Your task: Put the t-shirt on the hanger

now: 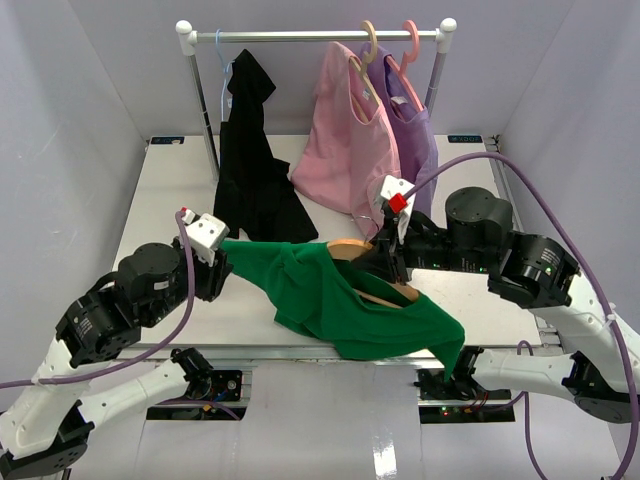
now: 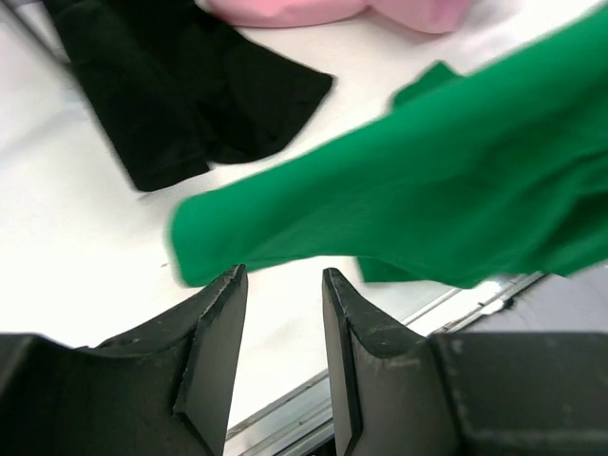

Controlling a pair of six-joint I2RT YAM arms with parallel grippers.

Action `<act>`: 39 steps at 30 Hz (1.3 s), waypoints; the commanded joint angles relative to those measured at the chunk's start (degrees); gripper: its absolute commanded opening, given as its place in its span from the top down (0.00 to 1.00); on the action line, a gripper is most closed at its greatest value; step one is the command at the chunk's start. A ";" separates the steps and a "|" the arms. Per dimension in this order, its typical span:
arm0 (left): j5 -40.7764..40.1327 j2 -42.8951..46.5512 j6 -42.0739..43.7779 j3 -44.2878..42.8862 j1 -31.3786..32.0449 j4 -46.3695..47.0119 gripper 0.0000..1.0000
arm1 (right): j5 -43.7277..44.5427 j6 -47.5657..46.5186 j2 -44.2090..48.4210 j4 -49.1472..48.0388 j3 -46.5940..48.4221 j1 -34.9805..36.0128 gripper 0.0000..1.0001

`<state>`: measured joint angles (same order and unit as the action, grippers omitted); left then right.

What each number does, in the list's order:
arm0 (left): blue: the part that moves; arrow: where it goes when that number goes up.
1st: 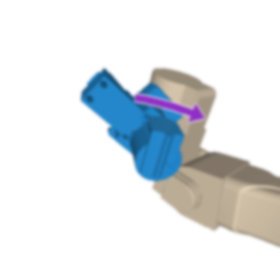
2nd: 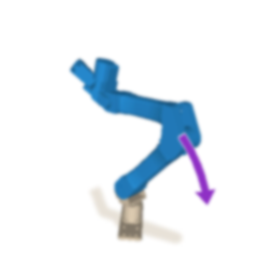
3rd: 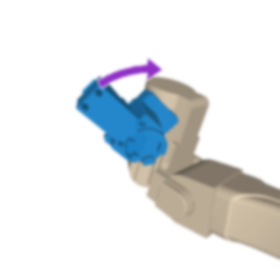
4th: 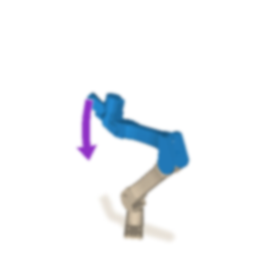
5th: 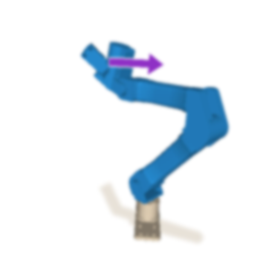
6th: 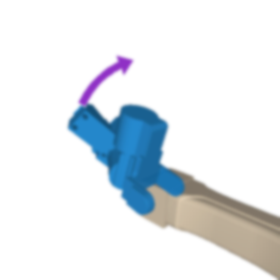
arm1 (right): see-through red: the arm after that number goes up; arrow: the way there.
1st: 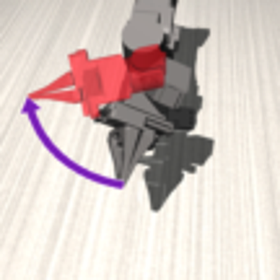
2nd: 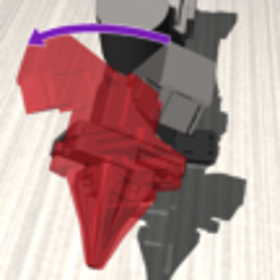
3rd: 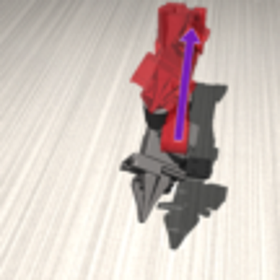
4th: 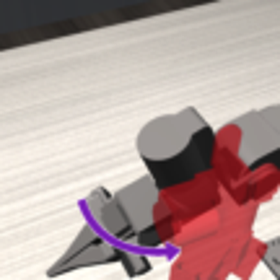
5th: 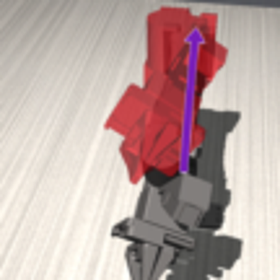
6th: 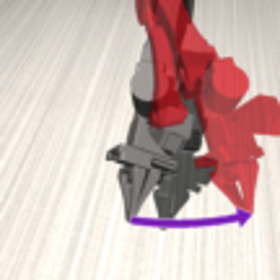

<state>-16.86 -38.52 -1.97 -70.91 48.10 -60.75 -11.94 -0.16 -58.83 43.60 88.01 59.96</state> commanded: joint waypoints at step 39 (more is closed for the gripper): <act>-16.43 1.77 3.16 0.33 -0.20 -0.34 1.00 | 4.82 -2.39 3.72 3.34 1.55 -0.02 0.92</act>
<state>-24.35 -35.23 4.46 -68.86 48.10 -60.10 -10.99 -1.50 -54.16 47.23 87.42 59.96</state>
